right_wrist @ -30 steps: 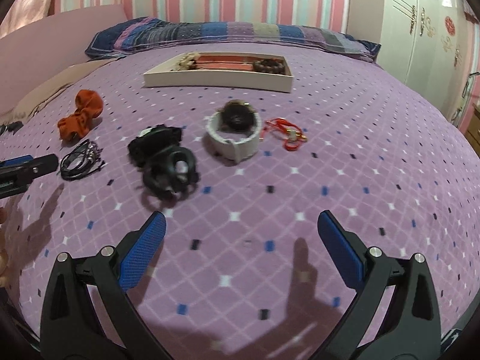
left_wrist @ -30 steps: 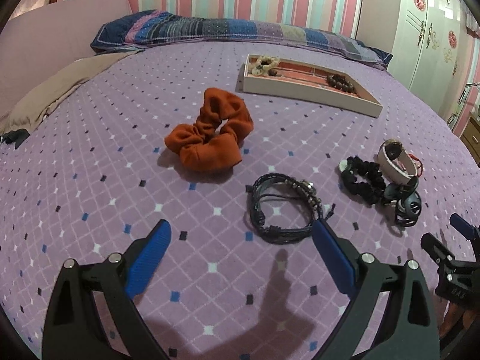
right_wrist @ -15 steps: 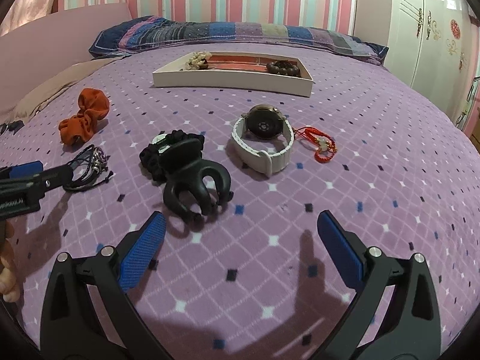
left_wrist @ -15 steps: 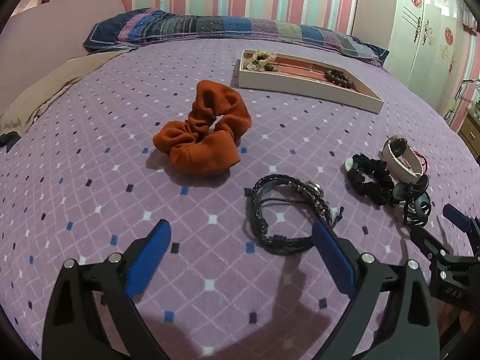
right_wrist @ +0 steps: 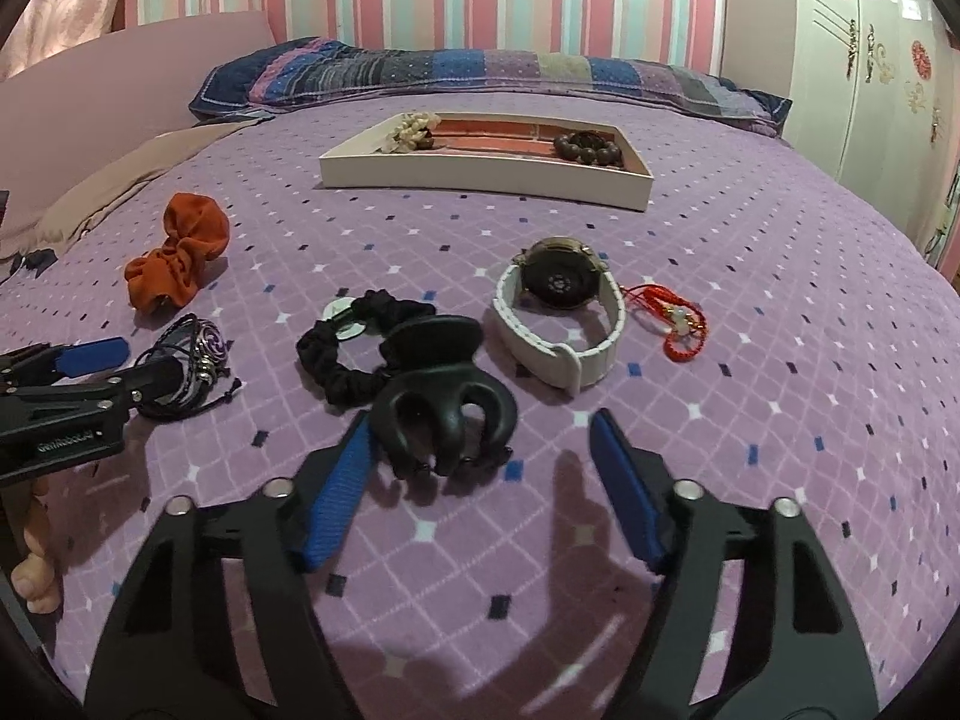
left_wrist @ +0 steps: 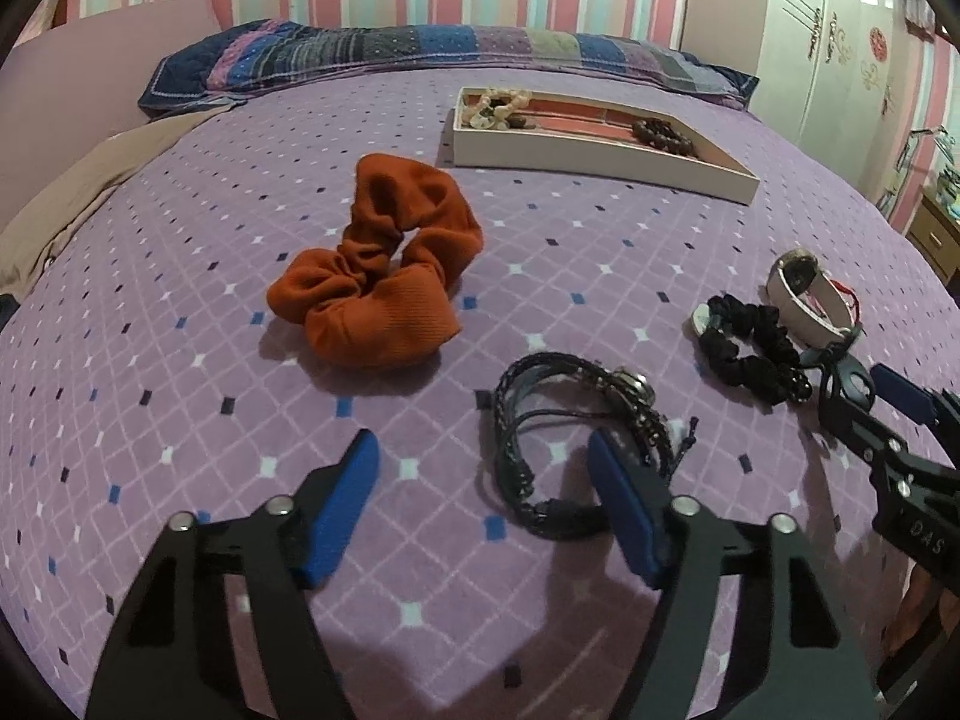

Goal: Organize jewelry
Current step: 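Close left gripper on black braided bracelet while right gripper grips black claw clip, then carry braided bracelet with left gripper while right gripper carries claw clip to tray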

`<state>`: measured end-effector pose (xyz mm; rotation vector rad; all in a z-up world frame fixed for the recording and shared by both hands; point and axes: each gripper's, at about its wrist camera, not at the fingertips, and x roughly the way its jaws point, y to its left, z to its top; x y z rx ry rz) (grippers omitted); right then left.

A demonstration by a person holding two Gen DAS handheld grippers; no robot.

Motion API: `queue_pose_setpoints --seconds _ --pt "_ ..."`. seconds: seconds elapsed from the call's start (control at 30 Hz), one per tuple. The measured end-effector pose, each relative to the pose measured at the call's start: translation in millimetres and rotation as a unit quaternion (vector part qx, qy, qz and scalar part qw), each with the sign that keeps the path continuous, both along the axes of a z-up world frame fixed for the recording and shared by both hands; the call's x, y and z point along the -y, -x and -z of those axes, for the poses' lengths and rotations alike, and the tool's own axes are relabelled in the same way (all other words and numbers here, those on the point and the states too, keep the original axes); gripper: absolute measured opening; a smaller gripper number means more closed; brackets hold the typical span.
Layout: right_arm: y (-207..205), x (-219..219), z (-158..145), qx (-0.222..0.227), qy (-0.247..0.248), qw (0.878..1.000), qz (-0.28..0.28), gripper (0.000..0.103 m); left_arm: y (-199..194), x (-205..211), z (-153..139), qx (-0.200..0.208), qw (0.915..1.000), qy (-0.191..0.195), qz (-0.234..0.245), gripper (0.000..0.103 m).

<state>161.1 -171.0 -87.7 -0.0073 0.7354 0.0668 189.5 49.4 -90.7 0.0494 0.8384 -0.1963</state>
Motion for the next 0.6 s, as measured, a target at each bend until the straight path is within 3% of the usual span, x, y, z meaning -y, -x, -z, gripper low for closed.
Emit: queue_pose_setpoints --seconds 0.17,0.3,0.47,0.53,0.6 --pt "-0.9 -3.2 2.2 -0.008 -0.005 1.0 -0.011 0.042 -0.3 3.9 1.4 -0.001 0.9999 0.0 0.011 0.05" --pt "0.7 -3.9 1.2 -0.007 -0.006 1.0 -0.012 0.038 -0.6 2.8 1.2 -0.007 0.9997 0.014 0.017 0.03" --pt "2.9 -0.2 -1.4 -0.005 -0.014 1.0 -0.012 0.038 0.8 4.4 0.4 -0.009 0.9995 0.019 0.024 0.019" --pt "5.0 1.3 -3.9 -0.001 -0.014 1.0 -0.011 0.037 1.6 4.6 0.0 -0.008 0.9995 0.02 0.023 0.009" --pt "6.8 4.2 -6.1 0.003 -0.014 1.0 -0.01 0.037 1.1 2.2 -0.1 -0.01 0.9994 0.027 0.021 0.009"
